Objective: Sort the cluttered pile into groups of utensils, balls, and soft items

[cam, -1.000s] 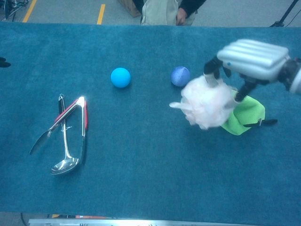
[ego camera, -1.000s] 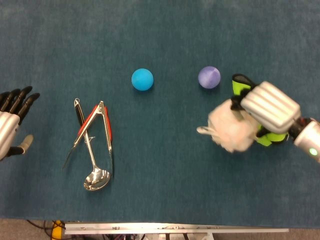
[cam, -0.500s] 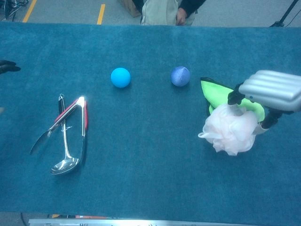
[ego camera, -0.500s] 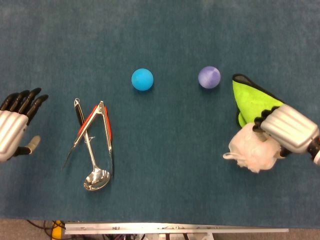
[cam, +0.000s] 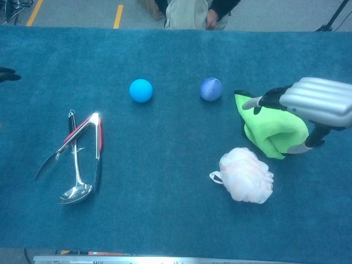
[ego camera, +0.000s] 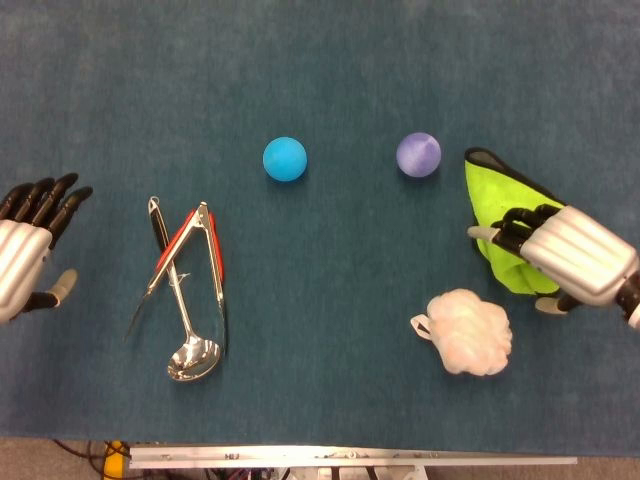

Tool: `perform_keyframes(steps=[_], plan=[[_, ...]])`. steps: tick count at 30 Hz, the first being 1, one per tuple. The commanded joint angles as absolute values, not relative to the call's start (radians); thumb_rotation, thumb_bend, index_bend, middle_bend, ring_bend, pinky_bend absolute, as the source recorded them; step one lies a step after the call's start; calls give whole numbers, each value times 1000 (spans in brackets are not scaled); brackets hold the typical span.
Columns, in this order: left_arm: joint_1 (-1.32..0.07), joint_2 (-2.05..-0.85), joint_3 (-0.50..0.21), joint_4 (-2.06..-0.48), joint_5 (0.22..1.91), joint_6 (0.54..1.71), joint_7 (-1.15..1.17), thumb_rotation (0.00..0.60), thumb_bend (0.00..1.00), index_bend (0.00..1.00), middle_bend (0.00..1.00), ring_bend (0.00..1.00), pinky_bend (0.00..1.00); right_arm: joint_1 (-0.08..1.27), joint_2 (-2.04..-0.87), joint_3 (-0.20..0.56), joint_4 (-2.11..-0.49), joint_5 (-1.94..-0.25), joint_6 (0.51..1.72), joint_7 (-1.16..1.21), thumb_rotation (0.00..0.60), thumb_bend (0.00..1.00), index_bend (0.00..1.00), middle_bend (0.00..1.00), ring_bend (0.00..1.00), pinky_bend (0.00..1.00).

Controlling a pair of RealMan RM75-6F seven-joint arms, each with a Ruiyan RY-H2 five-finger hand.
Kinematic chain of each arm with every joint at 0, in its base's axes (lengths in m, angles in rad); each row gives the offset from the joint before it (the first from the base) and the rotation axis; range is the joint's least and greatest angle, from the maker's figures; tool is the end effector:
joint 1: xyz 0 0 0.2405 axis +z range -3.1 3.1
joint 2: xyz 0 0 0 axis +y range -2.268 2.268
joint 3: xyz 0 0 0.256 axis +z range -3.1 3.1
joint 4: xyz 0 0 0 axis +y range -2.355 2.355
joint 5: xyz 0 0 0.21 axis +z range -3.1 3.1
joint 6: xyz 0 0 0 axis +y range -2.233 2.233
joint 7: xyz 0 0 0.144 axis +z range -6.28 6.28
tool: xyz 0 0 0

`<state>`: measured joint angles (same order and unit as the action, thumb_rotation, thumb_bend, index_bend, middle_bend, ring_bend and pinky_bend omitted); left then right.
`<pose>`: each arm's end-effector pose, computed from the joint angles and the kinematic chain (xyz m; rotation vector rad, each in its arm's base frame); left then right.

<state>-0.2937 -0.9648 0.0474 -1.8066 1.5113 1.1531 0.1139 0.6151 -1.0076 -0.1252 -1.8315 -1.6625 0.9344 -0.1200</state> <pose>-0.2702 0.2058 0.1340 -1.7956 -0.9811 -0.7055 -0.2001 -0.2382 0.0816 2.2943 -0.7737 0.7144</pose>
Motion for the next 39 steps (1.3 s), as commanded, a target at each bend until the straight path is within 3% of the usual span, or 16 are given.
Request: perform_keyframes(steps=[1,13,27,39], plan=[[-294,-964,47,-1807,1510,1153,114,600,349,0,17,0,73,609,-994,-100,-1834,-1658,966,-101,600,0,134,271,201,348],[-290,-953,50,-1822,1508,1161,122,600,349,0,17,0,73,631,-1124,59,-1768,-1368,963,-247,600,0,181,313,201,349],[-286,-936,53,-1837,1506,1166,131,600,349,0,17,0,73,709,-1264,118,-1695,-1154,910,-453,600,0,183,314,202,352],[-268,-917,64,-1860,1513,1188,141,600,349,0,17,0,73,873,-1422,157,-1605,-888,849,-677,600,0,183,314,202,352]])
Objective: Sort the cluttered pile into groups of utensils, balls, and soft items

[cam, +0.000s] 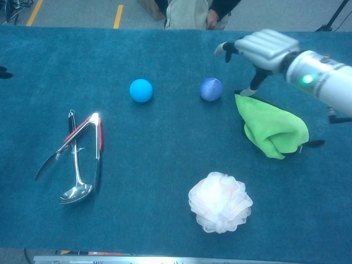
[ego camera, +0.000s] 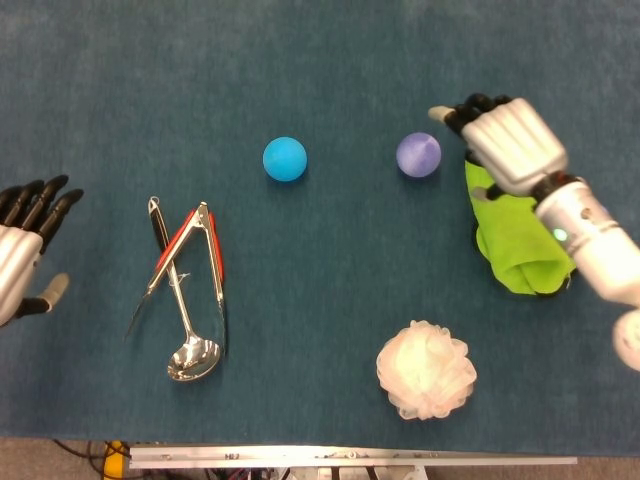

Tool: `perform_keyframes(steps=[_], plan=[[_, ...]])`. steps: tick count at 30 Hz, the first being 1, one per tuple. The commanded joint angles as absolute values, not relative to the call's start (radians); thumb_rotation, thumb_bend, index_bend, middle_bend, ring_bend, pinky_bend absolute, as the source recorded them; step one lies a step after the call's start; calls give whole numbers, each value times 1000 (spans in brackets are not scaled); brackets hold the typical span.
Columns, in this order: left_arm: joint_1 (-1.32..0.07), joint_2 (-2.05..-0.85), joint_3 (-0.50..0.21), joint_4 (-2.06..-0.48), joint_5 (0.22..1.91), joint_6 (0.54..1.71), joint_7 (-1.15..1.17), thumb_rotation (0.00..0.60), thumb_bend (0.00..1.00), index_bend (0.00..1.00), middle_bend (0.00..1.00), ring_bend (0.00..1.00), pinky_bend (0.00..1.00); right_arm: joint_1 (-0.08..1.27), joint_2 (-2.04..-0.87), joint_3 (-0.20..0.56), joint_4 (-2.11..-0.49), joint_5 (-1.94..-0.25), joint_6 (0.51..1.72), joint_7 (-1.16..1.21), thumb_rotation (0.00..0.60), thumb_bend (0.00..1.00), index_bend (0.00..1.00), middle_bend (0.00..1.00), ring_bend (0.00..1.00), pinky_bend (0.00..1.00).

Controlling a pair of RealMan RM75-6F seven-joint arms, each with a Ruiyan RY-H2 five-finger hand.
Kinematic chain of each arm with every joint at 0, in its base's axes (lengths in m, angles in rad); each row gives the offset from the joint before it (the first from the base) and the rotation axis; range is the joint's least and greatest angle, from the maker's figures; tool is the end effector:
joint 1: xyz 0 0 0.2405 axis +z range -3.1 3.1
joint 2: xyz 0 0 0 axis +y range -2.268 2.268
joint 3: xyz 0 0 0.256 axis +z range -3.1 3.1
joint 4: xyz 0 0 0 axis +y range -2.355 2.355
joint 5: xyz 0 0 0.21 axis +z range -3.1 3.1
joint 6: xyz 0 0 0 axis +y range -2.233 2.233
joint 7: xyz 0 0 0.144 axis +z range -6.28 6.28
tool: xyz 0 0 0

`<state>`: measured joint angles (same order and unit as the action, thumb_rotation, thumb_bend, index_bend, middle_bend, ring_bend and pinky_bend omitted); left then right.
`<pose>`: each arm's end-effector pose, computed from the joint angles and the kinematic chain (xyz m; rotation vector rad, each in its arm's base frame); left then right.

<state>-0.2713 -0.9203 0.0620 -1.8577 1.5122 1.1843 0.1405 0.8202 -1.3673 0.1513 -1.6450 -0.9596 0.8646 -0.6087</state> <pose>-0.2670 0.1958 0.1451 -1.7767 -0.9711 -0.6908 -0.1391 -0.3471 0.0161 2.0186 -0.7616 0.6903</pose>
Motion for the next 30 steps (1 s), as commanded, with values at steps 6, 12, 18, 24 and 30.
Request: perform_keyframes(steps=[6,12,18,24,30], plan=[[-250,-902,70,-1861,1513,1209,130,600,349,0,17,0,73,945,-1521,145,-1513,-765,850,-775,600,0,183,314,203,352],[-238,-892,73,-1856,1514,1220,115,600,349,0,17,0,73,994,-1599,137,-1430,-689,859,-825,600,0,183,314,203,362],[-230,-887,74,-1850,1516,1228,102,600,349,0,17,0,73,1020,-1650,130,-1376,-661,875,-845,600,2,237,328,221,401],[-224,-885,75,-1846,1524,1234,91,600,349,0,17,0,73,1033,-1684,109,-1332,-663,889,-869,600,54,365,366,265,449],[-218,-882,75,-1844,1527,1242,85,600,349,0,17,0,73,1043,-1721,102,-1293,-659,904,-894,600,76,425,385,296,491]])
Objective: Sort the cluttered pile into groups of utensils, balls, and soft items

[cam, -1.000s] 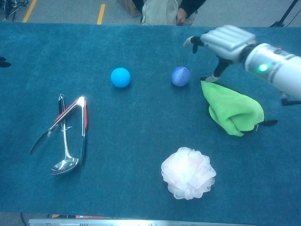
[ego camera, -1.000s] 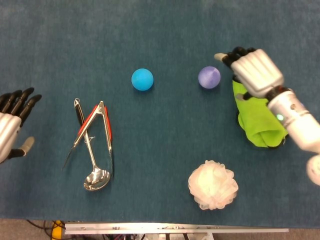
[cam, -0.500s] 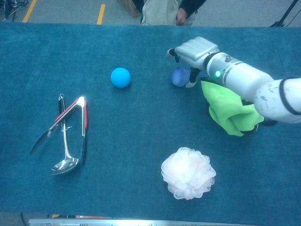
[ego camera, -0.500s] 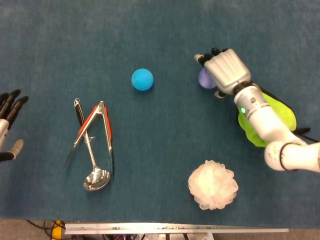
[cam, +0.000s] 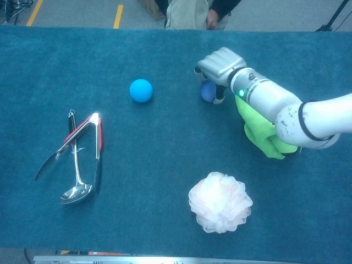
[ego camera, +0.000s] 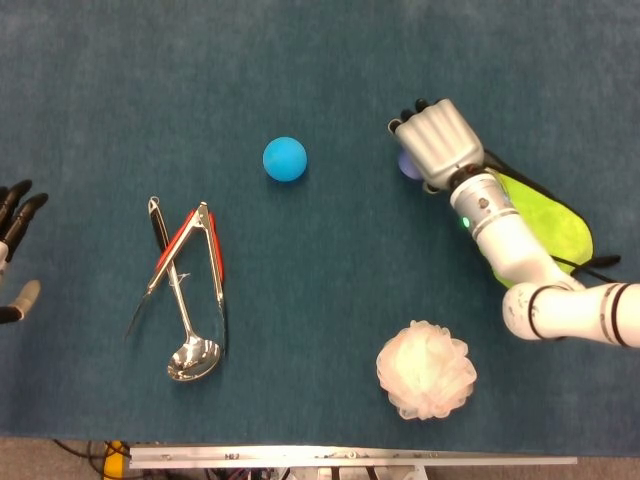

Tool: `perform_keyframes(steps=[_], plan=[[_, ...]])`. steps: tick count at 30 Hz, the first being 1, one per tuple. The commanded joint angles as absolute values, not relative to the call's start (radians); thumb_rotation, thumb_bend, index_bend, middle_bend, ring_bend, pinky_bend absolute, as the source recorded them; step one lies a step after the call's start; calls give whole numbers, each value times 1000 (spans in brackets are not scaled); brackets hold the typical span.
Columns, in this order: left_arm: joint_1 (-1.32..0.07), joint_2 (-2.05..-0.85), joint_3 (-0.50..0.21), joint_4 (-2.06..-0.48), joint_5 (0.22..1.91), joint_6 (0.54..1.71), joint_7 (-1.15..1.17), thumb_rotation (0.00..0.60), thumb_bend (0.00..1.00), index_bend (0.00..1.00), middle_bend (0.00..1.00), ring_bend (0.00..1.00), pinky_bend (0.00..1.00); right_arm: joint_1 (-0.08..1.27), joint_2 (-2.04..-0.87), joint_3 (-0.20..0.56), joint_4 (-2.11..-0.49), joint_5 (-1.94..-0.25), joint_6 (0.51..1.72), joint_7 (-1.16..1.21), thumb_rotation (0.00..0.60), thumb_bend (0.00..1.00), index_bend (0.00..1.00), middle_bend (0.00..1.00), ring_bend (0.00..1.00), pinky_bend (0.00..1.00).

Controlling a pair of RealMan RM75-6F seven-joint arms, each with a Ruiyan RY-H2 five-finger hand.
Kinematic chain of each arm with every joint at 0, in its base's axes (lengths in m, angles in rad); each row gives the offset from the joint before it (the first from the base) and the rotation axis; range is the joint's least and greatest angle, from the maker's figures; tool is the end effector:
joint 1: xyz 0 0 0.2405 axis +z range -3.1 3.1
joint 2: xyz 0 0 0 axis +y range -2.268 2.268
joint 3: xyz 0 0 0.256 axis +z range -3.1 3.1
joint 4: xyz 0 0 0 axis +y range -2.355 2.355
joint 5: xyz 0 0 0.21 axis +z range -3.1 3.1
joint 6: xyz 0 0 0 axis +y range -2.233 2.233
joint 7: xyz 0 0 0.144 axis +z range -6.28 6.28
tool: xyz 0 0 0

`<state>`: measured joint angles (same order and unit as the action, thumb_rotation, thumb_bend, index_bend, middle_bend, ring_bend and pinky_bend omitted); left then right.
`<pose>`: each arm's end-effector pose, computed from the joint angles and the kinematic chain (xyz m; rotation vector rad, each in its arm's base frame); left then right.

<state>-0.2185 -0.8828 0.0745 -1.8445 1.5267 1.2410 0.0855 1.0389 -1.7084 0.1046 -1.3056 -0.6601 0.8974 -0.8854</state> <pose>-0.2797 0.1822 0.1633 -1.7071 -0.9887 -0.6883 -0.1102 -0.3774 -0.0721 2.0290 -0.6060 0.4841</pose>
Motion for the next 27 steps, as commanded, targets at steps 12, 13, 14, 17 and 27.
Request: perform_keyframes(steps=[12,13,14,17,27], plan=[[-205,-873,76,-1844,1529,1251,72,600,349,0,17,0,73,1061,-1759,167,-1295,-656,907,-852,600,84,548,449,368,583],[-205,-873,76,-1843,1529,1250,72,600,349,0,17,0,73,1064,-1761,175,-1299,-657,909,-846,600,84,548,449,368,583],[-205,-873,77,-1843,1528,1248,72,600,349,0,17,0,73,1068,-1763,184,-1303,-654,911,-842,600,84,548,449,368,583],[-203,-872,78,-1843,1528,1247,73,600,349,0,17,0,73,1083,-1776,204,-1306,-638,922,-849,600,84,548,449,368,583],[-181,-856,83,-1844,1526,1269,65,600,349,0,17,0,73,1144,-1865,247,-1243,-538,957,-926,600,83,548,449,368,583]])
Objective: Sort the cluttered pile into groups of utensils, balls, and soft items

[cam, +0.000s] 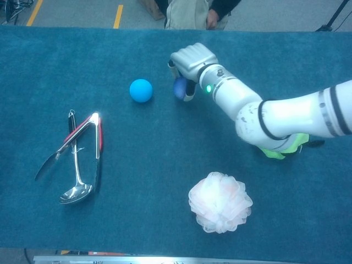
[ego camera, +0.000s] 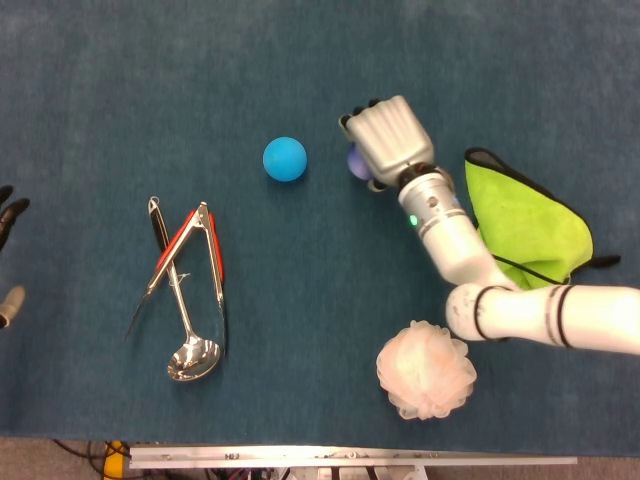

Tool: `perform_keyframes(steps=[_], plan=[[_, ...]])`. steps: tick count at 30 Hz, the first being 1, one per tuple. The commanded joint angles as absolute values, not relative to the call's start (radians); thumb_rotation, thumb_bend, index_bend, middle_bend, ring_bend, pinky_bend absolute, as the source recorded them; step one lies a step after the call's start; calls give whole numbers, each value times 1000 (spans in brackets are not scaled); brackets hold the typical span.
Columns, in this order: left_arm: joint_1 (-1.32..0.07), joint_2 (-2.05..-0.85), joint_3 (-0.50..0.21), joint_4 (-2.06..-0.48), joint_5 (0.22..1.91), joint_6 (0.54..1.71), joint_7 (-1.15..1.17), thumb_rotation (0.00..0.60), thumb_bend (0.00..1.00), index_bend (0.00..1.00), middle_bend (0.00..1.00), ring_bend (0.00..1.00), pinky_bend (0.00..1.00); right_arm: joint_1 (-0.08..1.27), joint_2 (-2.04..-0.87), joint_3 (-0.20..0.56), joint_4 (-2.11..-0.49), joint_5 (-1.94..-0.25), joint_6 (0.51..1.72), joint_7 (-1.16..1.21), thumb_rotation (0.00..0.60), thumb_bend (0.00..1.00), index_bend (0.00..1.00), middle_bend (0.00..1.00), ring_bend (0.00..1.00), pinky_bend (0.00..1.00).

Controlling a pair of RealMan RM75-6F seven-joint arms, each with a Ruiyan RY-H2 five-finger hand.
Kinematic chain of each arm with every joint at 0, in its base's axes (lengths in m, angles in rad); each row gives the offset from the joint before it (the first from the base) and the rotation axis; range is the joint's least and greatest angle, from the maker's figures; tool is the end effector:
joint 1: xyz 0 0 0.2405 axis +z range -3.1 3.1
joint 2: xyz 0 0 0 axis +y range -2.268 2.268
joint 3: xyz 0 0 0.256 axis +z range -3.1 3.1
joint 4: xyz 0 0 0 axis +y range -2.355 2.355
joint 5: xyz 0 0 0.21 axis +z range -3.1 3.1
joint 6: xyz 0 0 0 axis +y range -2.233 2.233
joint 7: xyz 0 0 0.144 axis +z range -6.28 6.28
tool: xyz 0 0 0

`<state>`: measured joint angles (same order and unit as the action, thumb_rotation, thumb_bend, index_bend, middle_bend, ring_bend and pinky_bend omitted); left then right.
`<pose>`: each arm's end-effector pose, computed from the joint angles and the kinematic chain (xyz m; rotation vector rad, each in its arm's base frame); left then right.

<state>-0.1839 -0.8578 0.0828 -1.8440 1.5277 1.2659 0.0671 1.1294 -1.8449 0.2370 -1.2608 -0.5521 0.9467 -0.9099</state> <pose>-0.2871 0.1719 0.1734 -1.6688 -1.0012 -0.6687 -0.0478 -0.3780 -0.0986 1.9682 -0.7347 0.6227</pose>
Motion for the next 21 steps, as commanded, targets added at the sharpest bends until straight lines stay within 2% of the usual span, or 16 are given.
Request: perform_keyframes(steps=[1,10,21], plan=[[-179,-855,83,-1843,1526,1271,63,600,349,0,17,0,73,1148,-1872,250,-1237,-535,959,-930,600,83,548,449,368,583],[-170,-849,85,-1838,1532,1277,50,600,349,0,17,0,73,1181,-1926,275,-1187,-504,968,-960,600,82,546,443,350,548],[-166,-848,85,-1833,1537,1277,36,600,349,0,17,0,73,1193,-1970,276,-1125,-506,958,-975,600,82,476,415,316,468]])
